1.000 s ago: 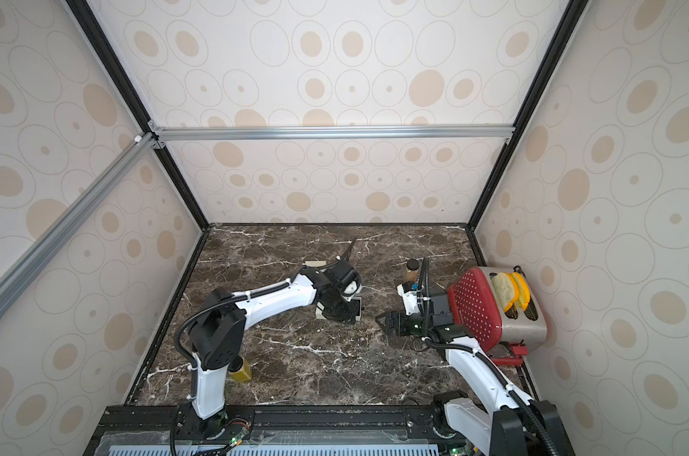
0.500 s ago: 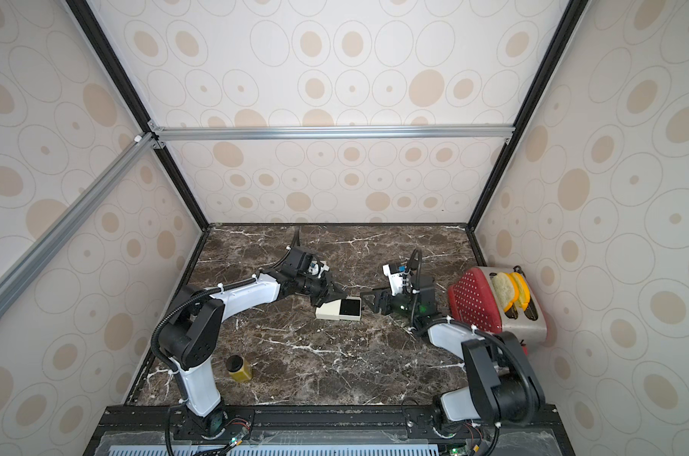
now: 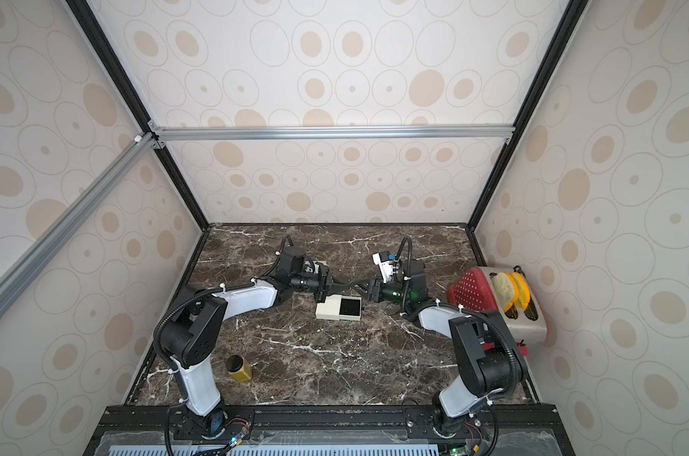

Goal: Place the earrings into the drawer-style jewelry box
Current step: Pick up the earring from the center of the board.

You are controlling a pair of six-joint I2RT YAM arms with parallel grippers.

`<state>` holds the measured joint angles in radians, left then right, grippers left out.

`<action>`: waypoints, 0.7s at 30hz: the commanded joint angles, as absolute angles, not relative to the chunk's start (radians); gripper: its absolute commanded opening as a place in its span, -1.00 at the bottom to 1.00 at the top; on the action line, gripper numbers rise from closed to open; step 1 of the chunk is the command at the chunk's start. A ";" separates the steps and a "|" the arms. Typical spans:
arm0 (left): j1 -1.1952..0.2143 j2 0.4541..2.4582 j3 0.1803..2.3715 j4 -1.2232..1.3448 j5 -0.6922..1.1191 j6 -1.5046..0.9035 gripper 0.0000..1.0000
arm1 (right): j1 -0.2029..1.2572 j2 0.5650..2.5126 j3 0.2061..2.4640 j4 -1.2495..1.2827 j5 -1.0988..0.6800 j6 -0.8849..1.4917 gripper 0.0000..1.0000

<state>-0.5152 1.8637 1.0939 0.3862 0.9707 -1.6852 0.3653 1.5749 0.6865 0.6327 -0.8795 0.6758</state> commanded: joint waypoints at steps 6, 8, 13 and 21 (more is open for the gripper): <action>-0.503 1.868 1.094 0.471 1.023 -1.744 -1.00 | 0.400 1.638 0.707 0.810 -0.963 0.711 0.00; -0.501 1.865 1.088 0.473 1.022 -1.744 -1.00 | 0.405 1.638 0.701 0.817 -0.965 0.710 -0.02; -0.494 1.858 1.071 0.480 1.018 -1.742 -1.00 | 0.405 1.625 0.683 0.829 -0.964 0.700 -0.18; -0.493 1.851 1.058 0.490 1.015 -1.742 -1.00 | 0.405 1.641 0.698 0.820 -0.972 0.704 -0.31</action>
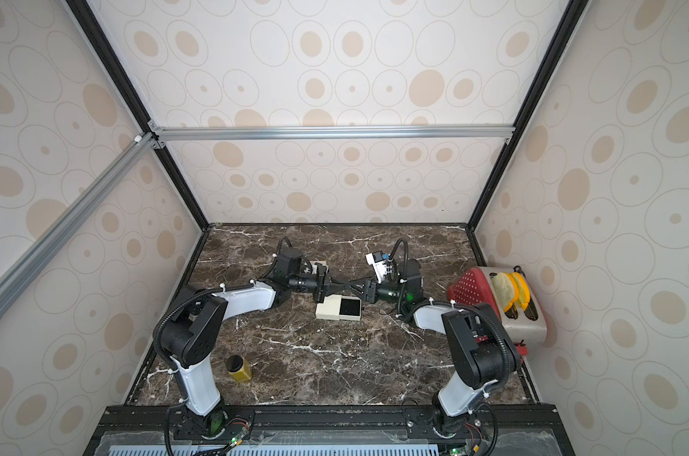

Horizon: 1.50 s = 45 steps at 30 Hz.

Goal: Place the earrings into the drawer-style jewelry box
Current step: Pick up the earring from the center of the board.

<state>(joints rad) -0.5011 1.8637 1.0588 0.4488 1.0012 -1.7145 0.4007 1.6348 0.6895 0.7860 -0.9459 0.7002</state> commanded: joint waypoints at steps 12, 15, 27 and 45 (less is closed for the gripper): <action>-0.483 1.849 1.045 0.516 1.012 -1.753 -1.00 | 0.408 1.674 0.683 0.841 -0.992 0.720 -0.25; -0.481 1.850 1.042 0.518 1.011 -1.753 -1.00 | 0.408 1.674 0.686 0.839 -0.992 0.719 -0.27; -0.480 1.847 1.040 0.523 1.006 -1.757 -1.00 | 0.408 1.705 0.681 0.862 -1.000 0.729 -0.29; -0.480 1.845 1.025 0.525 0.999 -1.753 -1.00 | 0.405 1.703 0.683 0.861 -0.997 0.734 -0.60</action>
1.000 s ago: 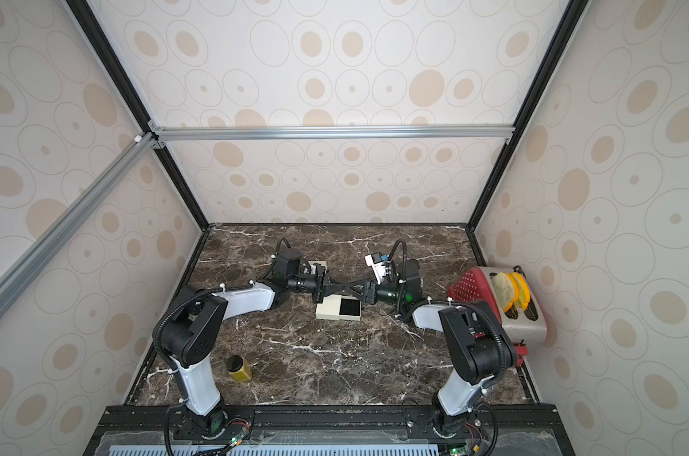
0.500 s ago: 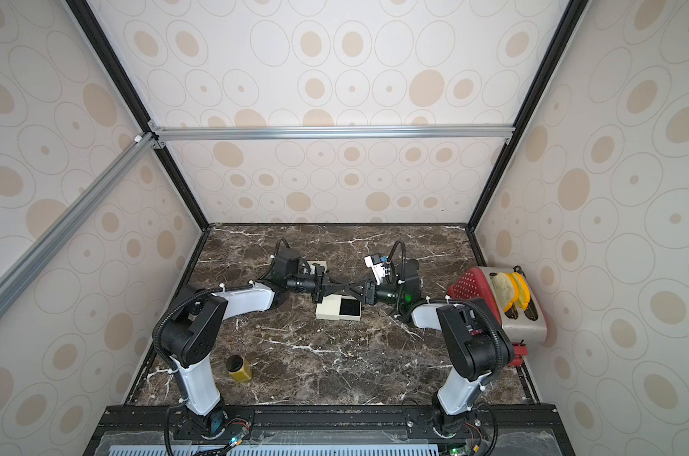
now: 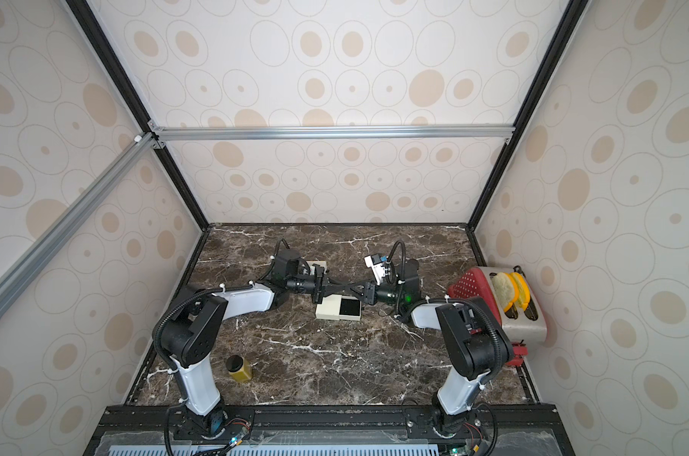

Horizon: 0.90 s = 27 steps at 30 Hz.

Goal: Place the earrings into the drawer-style jewelry box
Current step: Pick up the earring from the center of the board.

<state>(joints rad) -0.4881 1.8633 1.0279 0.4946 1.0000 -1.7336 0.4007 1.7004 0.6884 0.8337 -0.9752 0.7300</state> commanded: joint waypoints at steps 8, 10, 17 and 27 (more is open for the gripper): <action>-0.479 1.849 1.022 0.506 0.996 -1.733 -1.00 | 0.410 1.697 0.691 0.855 -0.993 0.758 -0.76; -0.483 1.851 1.026 0.499 0.995 -1.727 -1.00 | 0.416 1.691 0.696 0.828 -0.984 0.755 -0.80; -0.492 1.853 1.031 0.471 0.996 -1.700 -1.00 | 0.430 1.645 0.710 0.674 -0.946 0.717 -0.95; -0.497 1.836 1.047 0.398 0.993 -1.629 -0.73 | 0.455 1.589 0.759 0.386 -0.858 0.616 -1.00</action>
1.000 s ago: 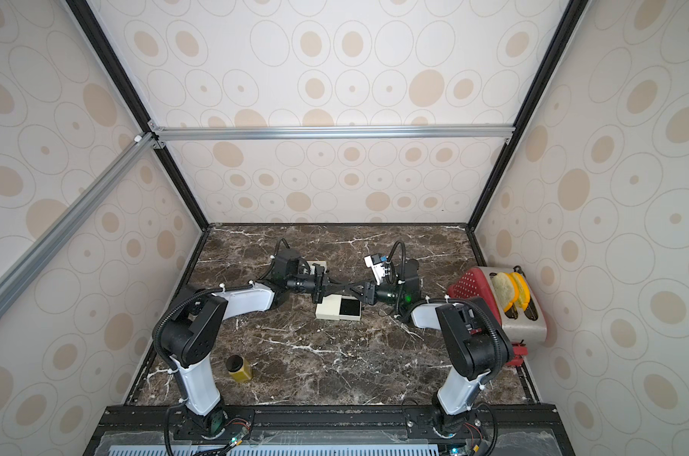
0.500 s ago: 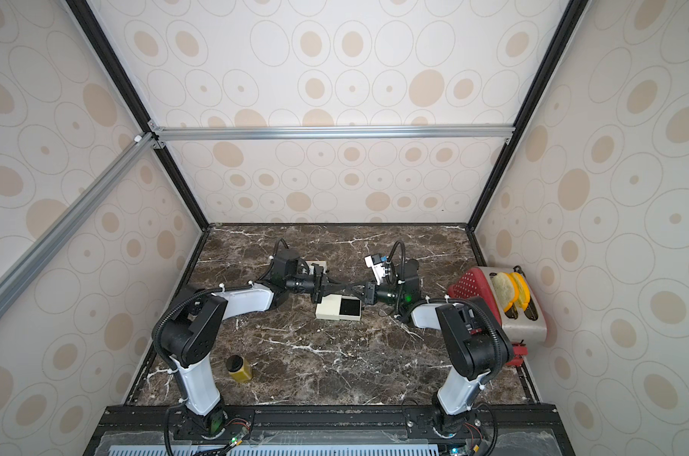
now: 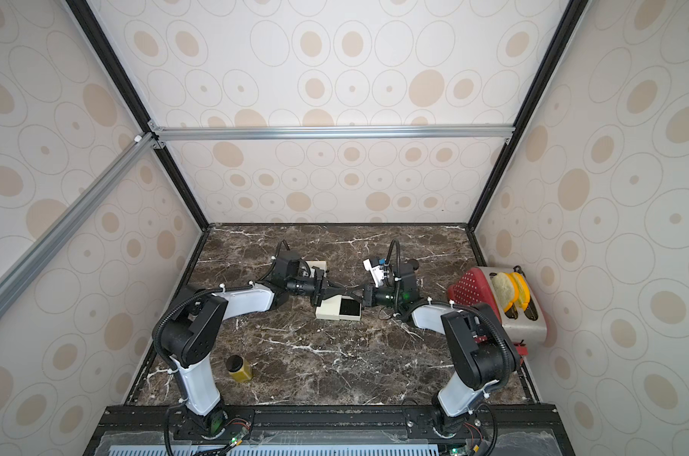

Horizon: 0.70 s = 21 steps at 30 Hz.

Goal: Place the earrings into the drawer-style jewelry box
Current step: Pick up the earring from the center of the board, then insert the earring into the inner lining.

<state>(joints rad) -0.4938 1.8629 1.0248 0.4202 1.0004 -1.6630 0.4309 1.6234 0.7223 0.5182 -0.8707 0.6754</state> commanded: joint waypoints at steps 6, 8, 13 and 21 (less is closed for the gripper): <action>-0.487 1.766 1.129 0.109 0.944 -1.387 0.05 | 0.459 1.562 0.820 0.074 -0.748 0.479 -1.00; -0.477 1.744 1.147 0.041 0.919 -1.328 0.25 | 0.462 1.554 0.850 -0.031 -0.707 0.434 -1.00; -0.443 1.707 1.162 -0.132 0.849 -1.157 0.64 | 0.506 1.546 0.976 -0.351 -0.513 0.293 -1.00; -0.305 1.667 1.102 -0.348 0.744 -0.936 0.98 | 0.657 1.670 1.242 -0.726 -0.080 0.182 -1.00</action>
<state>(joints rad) -0.3519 1.6939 1.1168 -0.2188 0.7994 -1.0676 0.6102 1.6073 1.1679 -0.5030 -0.3096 0.2626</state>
